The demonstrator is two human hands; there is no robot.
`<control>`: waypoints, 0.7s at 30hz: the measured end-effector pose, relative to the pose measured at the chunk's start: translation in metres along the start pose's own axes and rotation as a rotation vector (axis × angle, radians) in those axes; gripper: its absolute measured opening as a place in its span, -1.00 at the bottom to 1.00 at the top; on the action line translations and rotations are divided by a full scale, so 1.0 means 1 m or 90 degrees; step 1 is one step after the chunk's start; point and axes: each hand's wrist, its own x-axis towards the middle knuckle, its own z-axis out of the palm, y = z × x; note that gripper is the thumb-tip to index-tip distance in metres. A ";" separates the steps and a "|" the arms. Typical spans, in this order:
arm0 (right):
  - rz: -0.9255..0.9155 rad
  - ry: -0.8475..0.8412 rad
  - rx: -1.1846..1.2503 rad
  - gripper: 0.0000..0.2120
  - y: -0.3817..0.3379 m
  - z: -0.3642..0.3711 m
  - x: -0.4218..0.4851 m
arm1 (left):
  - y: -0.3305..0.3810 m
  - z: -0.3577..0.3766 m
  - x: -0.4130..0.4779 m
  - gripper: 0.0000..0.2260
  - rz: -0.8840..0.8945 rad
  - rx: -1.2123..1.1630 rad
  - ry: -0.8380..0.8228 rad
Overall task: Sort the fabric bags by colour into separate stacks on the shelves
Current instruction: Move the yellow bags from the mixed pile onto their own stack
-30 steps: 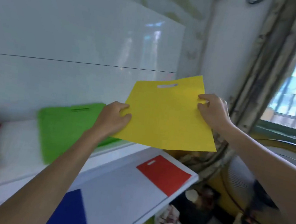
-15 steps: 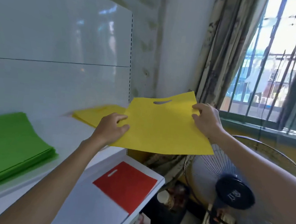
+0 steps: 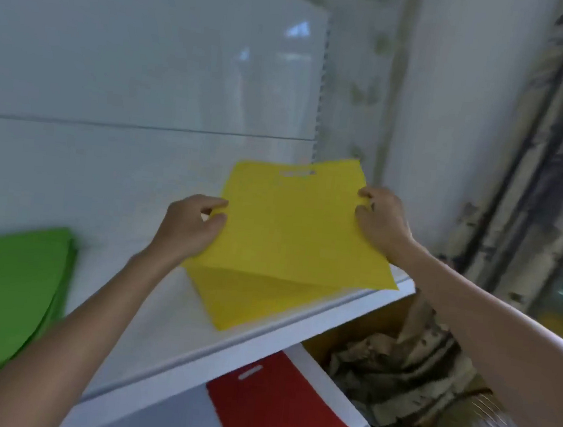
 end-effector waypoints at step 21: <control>-0.092 -0.410 0.046 -0.83 0.026 0.158 0.052 | -0.042 0.041 -0.044 -0.81 -0.290 0.162 -0.019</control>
